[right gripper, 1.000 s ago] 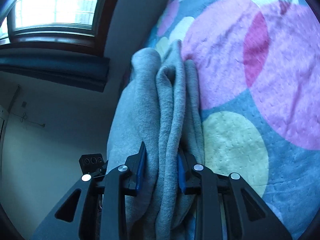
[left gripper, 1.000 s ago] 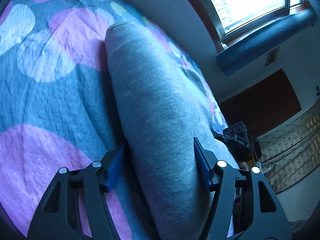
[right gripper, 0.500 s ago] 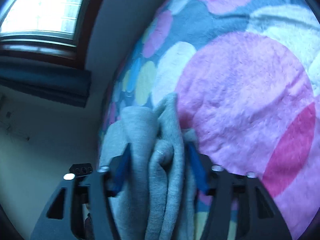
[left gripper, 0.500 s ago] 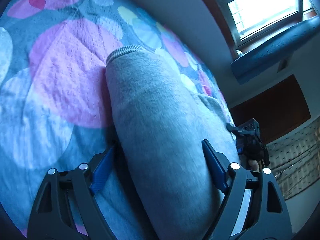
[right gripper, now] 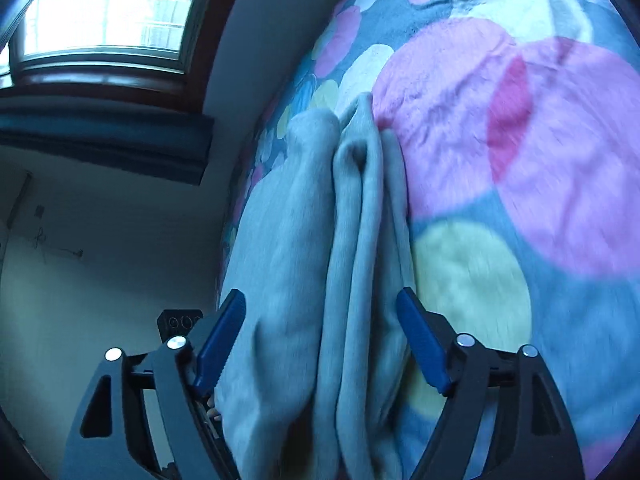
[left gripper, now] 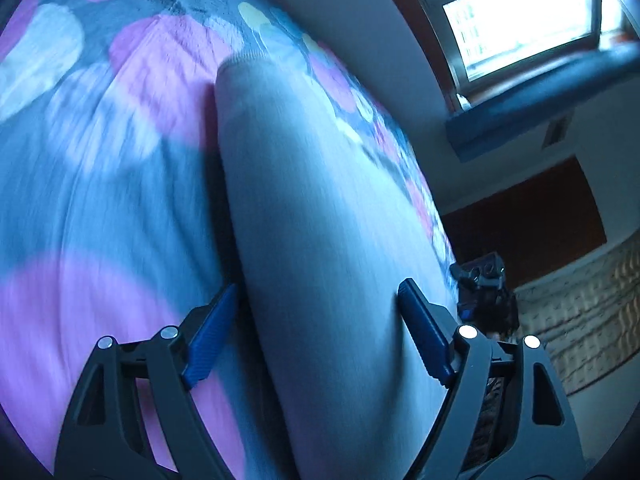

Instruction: Fold small clothes

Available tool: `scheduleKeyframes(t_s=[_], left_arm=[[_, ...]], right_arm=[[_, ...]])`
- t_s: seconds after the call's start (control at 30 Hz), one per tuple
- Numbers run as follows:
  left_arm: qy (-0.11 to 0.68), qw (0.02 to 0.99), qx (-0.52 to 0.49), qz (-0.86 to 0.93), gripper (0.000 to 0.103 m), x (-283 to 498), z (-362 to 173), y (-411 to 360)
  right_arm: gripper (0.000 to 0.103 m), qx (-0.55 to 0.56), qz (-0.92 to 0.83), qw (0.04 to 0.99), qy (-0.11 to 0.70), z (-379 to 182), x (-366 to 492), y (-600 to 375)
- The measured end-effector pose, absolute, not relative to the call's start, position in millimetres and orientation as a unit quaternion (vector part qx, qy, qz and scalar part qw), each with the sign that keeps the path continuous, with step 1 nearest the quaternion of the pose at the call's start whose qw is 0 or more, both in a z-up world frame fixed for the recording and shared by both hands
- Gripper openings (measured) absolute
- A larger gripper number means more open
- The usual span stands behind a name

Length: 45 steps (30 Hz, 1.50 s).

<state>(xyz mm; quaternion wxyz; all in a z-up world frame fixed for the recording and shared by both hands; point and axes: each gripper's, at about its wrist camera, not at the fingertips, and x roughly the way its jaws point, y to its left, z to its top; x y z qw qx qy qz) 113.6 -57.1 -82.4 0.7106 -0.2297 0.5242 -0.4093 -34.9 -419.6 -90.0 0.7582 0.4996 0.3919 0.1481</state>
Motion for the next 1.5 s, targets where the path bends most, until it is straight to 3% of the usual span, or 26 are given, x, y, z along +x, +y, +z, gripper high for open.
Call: scheduleKeyframes(t_s=[0.2, 0.27, 0.3, 0.33, 0.4, 0.47, 0.57, 0.7, 1.0, 1.5], left_arm=[[0.516, 0.712, -0.245, -0.408, 0.081, 77.5, -84.6, -46.8], [0.518, 0.717, -0.239, -0.401, 0.077, 75.0, -88.3, -46.8], [0.516, 0.714, -0.243, -0.406, 0.072, 74.8, -89.8, -47.5], [0.513, 0.711, -0.247, -0.412, 0.067, 74.1, -91.1, -47.5], [0.513, 0.711, -0.246, -0.413, 0.066, 73.3, -93.4, -47.1], [0.509, 0.716, -0.247, -0.41, 0.066, 69.1, -89.5, -45.6], [0.496, 0.744, -0.219, -0.39, 0.077, 58.1, -76.2, -44.0], [0.491, 0.766, -0.197, -0.364, 0.081, 41.5, -70.2, -37.1], [0.48, 0.803, -0.164, -0.312, 0.084, 14.7, -53.8, -28.5], [0.41, 0.883, -0.03, -0.224, 0.095, -40.7, -24.7, -35.4]], right_arm=[[0.079, 0.501, 0.163, 0.748, 0.405, -98.6, -66.2, -399.4], [0.07, 0.463, 0.145, 0.769, 0.417, -96.0, -69.0, -391.4], [0.054, 0.449, 0.136, 0.772, 0.428, -96.1, -70.0, -388.3], [0.048, 0.451, 0.138, 0.766, 0.436, -99.7, -70.2, -386.9], [0.048, 0.464, 0.14, 0.763, 0.428, -104.0, -74.1, -388.0], [0.049, 0.467, 0.138, 0.771, 0.412, -101.0, -79.4, -388.5], [0.06, 0.468, 0.128, 0.777, 0.4, -97.0, -90.8, -389.8], [0.072, 0.462, 0.119, 0.785, 0.396, -93.5, -111.9, -386.5], [0.079, 0.428, 0.064, 0.811, 0.394, -78.5, -133.2, -383.7], [0.081, 0.248, -0.061, 0.877, 0.407, -43.5, -160.5, -332.5]])
